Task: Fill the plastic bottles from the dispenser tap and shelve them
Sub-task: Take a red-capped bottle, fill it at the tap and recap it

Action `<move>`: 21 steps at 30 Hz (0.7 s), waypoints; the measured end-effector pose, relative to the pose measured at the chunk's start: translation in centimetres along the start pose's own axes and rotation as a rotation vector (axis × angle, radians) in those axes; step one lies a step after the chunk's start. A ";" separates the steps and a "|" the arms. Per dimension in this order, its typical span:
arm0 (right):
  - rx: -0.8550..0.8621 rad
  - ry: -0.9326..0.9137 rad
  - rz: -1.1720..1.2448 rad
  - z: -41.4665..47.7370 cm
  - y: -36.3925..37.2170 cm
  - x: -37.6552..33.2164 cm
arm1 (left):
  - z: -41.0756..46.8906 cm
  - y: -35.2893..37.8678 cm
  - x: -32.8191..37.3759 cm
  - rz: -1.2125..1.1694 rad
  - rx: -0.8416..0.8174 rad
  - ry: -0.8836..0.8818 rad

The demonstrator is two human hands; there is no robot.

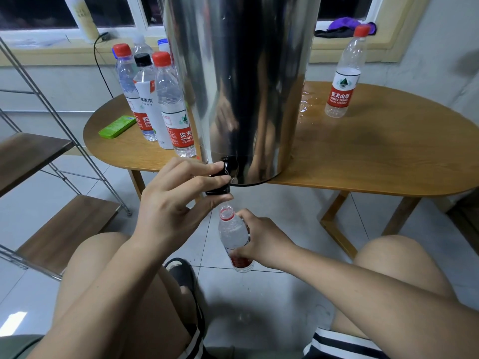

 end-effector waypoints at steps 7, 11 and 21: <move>0.023 -0.021 0.012 -0.1 -0.3 -0.3 | 2.1 -0.5 -2.4 -0.136 0.087 -0.272; 0.031 -0.049 0.020 -0.1 -0.5 -0.6 | 2.4 -0.1 -3.0 -0.176 0.097 -0.303; 0.045 -0.063 0.067 -0.4 -0.5 -0.5 | 0.1 1.5 -11.7 -0.049 0.019 -0.658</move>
Point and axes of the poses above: each hand's wrist, its own z-axis towards the middle knuckle, its own y-axis out of the palm, x = y × z, the point moved 10 cm from there along z, towards the middle knuckle, and after that the axes turned 7 degrees about -y, right-handed, at the moved point
